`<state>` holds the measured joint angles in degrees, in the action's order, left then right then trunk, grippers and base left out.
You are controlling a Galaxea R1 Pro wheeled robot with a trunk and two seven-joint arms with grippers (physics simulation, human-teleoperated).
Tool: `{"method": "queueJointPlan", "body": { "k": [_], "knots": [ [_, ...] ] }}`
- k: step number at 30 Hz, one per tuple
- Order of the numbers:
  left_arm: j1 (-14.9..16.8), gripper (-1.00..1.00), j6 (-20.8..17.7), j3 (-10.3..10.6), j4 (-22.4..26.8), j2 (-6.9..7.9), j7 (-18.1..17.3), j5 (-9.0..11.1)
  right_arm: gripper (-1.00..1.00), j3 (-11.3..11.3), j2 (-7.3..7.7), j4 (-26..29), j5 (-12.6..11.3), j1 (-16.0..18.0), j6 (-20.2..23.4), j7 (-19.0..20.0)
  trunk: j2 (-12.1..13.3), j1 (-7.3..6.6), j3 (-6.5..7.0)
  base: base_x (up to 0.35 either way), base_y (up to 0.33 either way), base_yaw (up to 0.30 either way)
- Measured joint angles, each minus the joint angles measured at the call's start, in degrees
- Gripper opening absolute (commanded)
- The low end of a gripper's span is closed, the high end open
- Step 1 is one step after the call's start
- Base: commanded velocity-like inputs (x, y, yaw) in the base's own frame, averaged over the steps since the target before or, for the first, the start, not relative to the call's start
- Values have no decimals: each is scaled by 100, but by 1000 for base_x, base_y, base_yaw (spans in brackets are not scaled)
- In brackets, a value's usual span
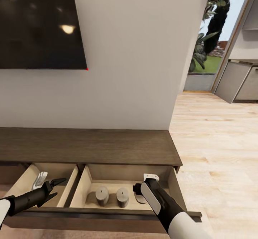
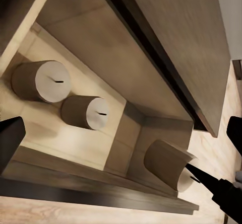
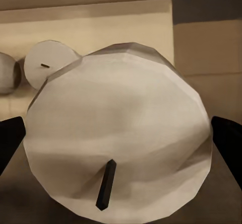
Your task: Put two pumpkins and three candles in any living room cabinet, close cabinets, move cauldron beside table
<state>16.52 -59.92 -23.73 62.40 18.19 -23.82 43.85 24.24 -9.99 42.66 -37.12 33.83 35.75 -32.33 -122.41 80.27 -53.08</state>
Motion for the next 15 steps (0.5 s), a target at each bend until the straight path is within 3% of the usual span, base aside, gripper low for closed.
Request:
{"method": "queueJointPlan", "body": {
  "k": [7, 15],
  "knots": [
    [0, 100, 2, 0, 0, 0, -9, 7, -100, 0, 0, -4, 2, 1, -12, 0, -2, 1, 0, 0, 0, 0],
    [0, 100, 4, 2, 0, 0, 9, 1, -100, 1, 0, -12, 3, 1, -7, 0, -2, 1, 0, 114, 0, 0]
  ]
}}
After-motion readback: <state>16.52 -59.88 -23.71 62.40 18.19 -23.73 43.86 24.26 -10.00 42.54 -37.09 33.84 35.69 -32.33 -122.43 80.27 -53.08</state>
